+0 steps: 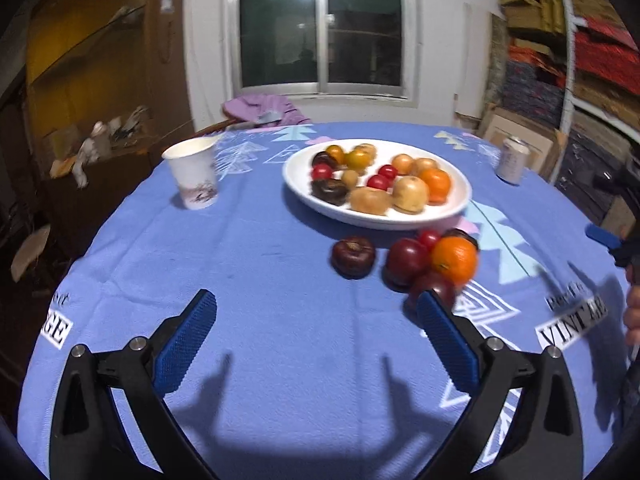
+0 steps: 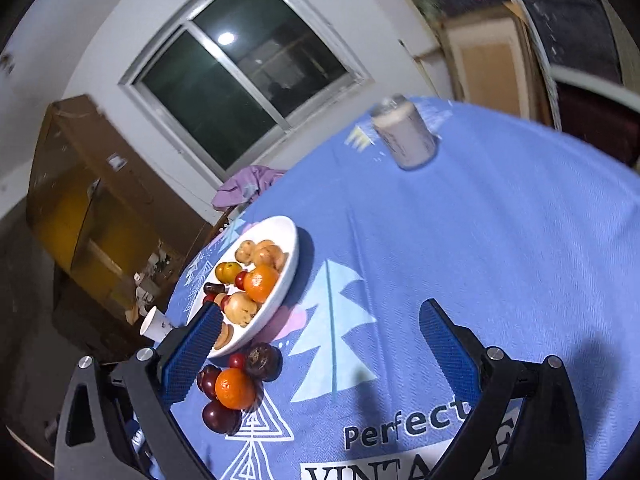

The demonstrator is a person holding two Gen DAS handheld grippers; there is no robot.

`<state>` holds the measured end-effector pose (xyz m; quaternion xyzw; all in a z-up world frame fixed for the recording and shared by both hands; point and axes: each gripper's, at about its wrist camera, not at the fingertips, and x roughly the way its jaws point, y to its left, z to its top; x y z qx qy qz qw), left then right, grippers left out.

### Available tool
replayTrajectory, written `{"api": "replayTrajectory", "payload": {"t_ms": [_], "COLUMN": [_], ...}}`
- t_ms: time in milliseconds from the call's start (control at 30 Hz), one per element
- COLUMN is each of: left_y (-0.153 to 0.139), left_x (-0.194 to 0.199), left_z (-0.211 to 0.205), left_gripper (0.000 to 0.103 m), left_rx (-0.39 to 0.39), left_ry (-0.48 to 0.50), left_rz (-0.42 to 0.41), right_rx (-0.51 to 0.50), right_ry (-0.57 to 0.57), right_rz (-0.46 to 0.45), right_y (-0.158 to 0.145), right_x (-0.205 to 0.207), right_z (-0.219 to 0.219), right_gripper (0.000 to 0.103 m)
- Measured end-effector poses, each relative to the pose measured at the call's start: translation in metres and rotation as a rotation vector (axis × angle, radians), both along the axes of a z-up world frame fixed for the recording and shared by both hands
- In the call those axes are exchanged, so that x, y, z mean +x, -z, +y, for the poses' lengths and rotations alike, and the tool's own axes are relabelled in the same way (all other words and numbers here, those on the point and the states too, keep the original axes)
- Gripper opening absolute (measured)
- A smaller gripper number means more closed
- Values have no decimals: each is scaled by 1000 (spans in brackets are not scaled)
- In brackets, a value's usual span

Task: Organize fruits
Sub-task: 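Withdraw both tools from the plate back toward the fruit cluster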

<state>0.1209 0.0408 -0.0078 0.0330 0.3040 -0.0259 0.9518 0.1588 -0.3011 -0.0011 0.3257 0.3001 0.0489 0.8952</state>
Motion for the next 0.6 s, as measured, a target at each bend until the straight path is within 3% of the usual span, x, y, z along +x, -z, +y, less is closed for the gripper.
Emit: {"api": "replayTrajectory", "payload": {"t_ms": [167,333,467,600], "left_y": [8,15,24,34], "left_x": [2,17,38,56], "left_z": [-35,-63,-71,-55], "left_gripper": [99,99,99,99], "left_rx": [96,116,103,60], "left_ry": [109,173,182,91], "left_rz": [16,44,124,216], "right_rx": [82,90,85,75], "right_ry": [-44,-48,-58,-74], "right_rz": [66,65,73,78], "right_y": [13,14,14,14], "right_x": [8,9,10,11], "right_z": [3,5,7,10], "right_gripper": [100,100,100,100]}}
